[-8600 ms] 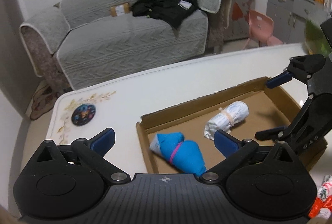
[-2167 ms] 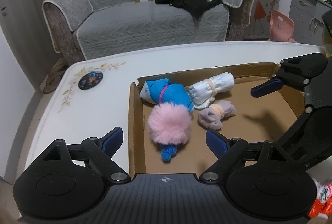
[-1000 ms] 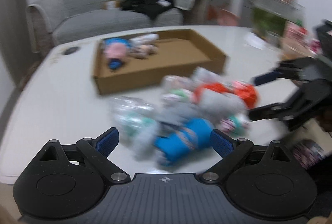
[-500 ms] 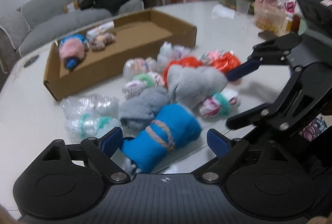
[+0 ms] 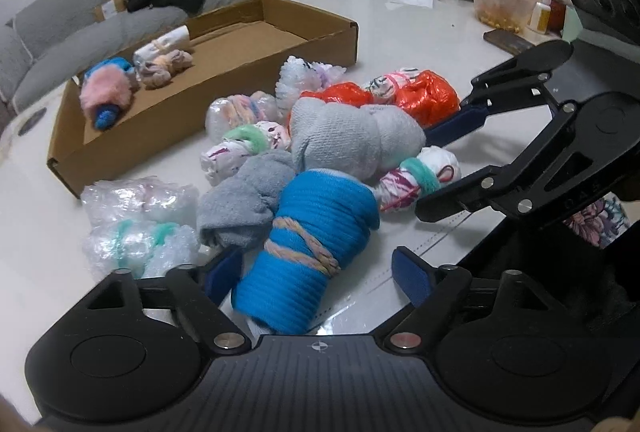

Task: Organize objects
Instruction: 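Grasp the blue rolled sock with the left tool while the right tool grasps the white-teal sock, then carry both socks into the tray and open both tools to release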

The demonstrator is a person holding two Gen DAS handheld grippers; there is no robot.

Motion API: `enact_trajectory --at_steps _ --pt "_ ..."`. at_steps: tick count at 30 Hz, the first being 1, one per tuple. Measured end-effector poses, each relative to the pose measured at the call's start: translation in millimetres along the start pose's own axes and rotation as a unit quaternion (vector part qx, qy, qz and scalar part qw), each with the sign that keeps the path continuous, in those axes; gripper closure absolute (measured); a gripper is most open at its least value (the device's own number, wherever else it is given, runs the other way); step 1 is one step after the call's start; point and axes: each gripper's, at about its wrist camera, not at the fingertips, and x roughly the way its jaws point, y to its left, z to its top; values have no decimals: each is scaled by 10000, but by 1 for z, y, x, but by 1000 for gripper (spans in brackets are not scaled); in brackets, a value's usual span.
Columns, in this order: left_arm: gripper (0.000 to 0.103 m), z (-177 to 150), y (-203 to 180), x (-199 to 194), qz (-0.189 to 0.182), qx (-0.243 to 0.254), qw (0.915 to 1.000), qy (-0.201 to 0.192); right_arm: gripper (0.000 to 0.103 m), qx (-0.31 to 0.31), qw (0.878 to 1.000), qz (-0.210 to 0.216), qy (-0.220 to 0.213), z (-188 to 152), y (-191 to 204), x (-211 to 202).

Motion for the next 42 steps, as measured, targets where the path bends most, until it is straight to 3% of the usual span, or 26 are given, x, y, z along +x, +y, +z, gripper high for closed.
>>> enact_trajectory --at_steps 3,5,7,18,22,29,32,37,42 --pt "33 2 -2 0 -151 14 9999 -5 64 52 10000 39 -25 -2 -3 -3" --pt "46 3 -3 -1 -187 36 9998 -16 66 86 9999 55 -39 -3 -4 -5" --pt "53 4 -3 -2 -190 32 9998 -26 67 109 9999 80 -33 -2 -6 -5" --pt "54 6 5 -19 -190 -148 9997 -61 69 121 9999 -31 -16 0 -17 -32" --pt "54 16 14 -37 -107 -192 9996 -186 69 66 9996 -110 -233 16 -25 -55" --pt "54 52 56 -63 487 -301 9971 -501 69 -366 9957 -399 -754 69 -40 -78" --pt "54 78 82 -65 773 -452 9946 -520 69 -675 9930 -535 -808 97 -45 -69" --pt "54 122 118 -45 1285 -506 9897 -381 69 -1000 9893 -936 -508 151 -54 -27" --pt "54 149 145 -6 1445 -627 9874 -125 69 -1262 9851 -1149 -206 185 -48 22"
